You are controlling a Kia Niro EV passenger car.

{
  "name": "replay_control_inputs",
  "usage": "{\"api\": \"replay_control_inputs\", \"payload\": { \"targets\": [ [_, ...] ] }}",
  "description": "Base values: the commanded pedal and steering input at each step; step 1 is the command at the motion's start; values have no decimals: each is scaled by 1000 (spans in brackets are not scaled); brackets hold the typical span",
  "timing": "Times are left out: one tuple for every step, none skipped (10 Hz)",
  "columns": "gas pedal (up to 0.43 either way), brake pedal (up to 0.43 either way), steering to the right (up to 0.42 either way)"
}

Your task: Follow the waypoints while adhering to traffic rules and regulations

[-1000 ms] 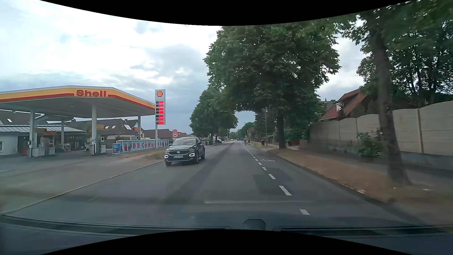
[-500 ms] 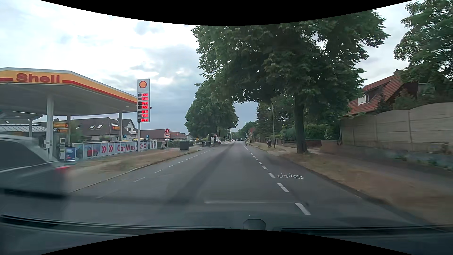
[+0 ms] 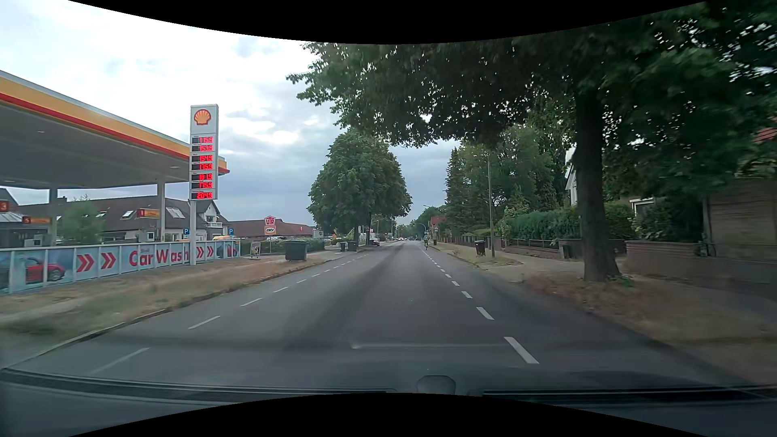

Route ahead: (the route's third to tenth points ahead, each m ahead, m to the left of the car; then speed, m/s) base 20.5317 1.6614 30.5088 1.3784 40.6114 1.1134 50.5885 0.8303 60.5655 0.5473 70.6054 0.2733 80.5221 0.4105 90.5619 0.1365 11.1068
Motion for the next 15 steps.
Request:
{"api": "replay_control_inputs", "payload": {
  "targets": [
    [47,0,-4],
    [47,0,0],
    [47,0,1],
    [47,0,1],
    [47,0,1],
    [47,0,0],
    [47,0,-1],
    [47,0,-1],
    [47,0,-2],
    [47,0,-2],
    [47,0,-2],
    [47,0,-3],
    [47,0,-5],
    [47,0,-5],
    [47,0,-5]
  ]
}}
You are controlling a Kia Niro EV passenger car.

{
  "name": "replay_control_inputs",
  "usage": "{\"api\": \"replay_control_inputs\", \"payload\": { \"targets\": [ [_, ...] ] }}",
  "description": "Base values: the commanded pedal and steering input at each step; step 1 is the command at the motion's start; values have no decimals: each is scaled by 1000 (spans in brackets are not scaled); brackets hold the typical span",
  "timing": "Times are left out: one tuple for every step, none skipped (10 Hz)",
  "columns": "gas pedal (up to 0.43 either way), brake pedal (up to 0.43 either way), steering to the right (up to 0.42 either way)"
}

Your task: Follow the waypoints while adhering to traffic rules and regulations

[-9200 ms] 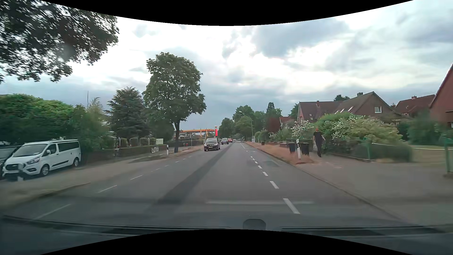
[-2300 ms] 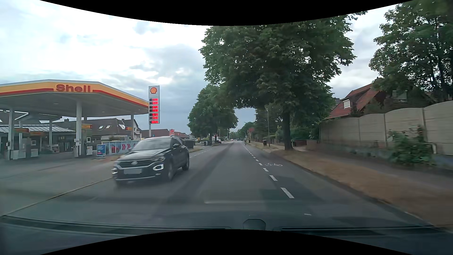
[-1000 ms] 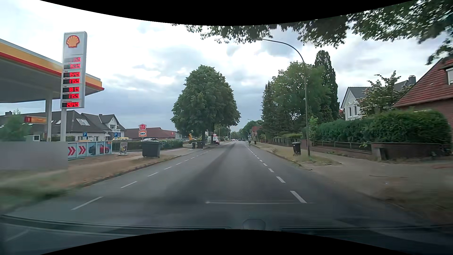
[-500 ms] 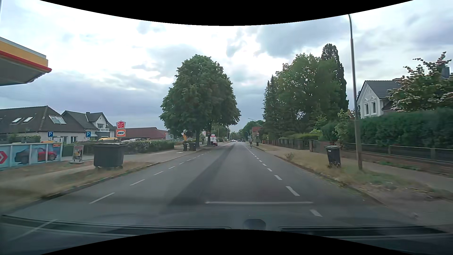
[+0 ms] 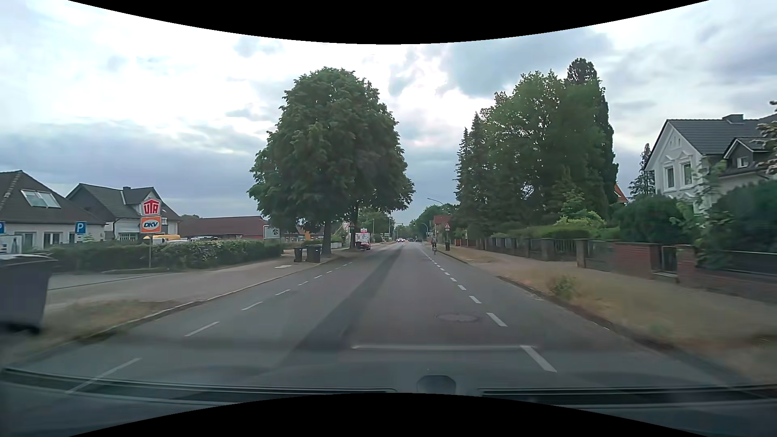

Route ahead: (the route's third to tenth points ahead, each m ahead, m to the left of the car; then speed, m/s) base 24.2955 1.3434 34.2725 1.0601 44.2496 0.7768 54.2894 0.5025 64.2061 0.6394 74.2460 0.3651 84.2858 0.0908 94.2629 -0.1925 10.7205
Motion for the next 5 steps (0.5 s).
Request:
{"api": "replay_control_inputs", "payload": {
  "targets": [
    [47,0,-4],
    [47,0,-4],
    [47,0,-4],
    [47,0,-3],
    [47,0,-3]
  ]
}}
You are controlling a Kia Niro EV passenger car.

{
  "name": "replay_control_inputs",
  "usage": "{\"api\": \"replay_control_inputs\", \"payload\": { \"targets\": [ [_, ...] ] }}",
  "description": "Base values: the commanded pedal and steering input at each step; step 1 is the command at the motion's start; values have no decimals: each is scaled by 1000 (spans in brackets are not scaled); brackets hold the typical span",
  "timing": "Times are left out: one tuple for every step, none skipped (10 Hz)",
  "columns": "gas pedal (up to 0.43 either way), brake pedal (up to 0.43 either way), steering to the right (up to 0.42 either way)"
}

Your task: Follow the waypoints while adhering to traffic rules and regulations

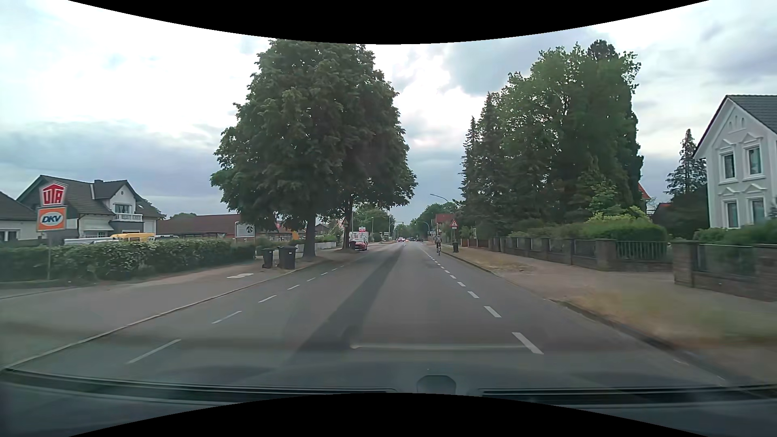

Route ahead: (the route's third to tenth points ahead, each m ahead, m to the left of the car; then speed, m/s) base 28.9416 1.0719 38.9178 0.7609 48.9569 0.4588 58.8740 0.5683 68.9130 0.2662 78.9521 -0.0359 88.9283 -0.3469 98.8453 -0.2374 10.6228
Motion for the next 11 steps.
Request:
{"api": "replay_control_inputs", "payload": {
  "targets": [
    [47,0,-1],
    [47,0,-1],
    [47,0,0],
    [47,0,0],
    [47,0,0],
    [47,0,0],
    [47,0,0],
    [47,0,1],
    [47,0,1],
    [47,0,1],
    [47,0,1]
  ]
}}
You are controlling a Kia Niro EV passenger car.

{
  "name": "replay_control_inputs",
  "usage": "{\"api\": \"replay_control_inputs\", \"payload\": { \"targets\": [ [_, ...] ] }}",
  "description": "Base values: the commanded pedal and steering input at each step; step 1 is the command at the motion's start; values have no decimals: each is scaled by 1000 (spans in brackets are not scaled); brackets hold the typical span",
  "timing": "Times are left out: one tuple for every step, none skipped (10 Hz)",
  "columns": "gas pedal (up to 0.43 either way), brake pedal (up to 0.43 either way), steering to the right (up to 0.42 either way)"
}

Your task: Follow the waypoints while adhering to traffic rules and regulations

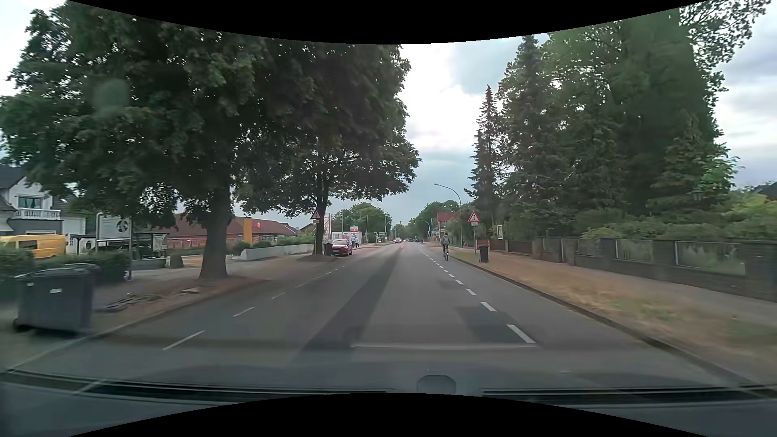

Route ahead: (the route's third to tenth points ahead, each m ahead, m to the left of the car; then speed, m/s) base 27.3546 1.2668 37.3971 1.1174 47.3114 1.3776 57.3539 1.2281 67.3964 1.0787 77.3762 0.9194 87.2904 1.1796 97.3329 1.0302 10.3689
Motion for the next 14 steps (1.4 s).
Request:
{"api": "replay_control_inputs", "payload": {
  "targets": [
    [47,0,1],
    [59,0,1],
    [59,0,1],
    [59,0,1],
    [59,0,1],
    [59,0,-1],
    [59,0,-3],
    [59,0,-4],
    [59,0,-5],
    [59,0,-5],
    [67,0,-4],
    [79,0,-4],
    [98,0,-3],
    [110,0,-3]
  ]
}}
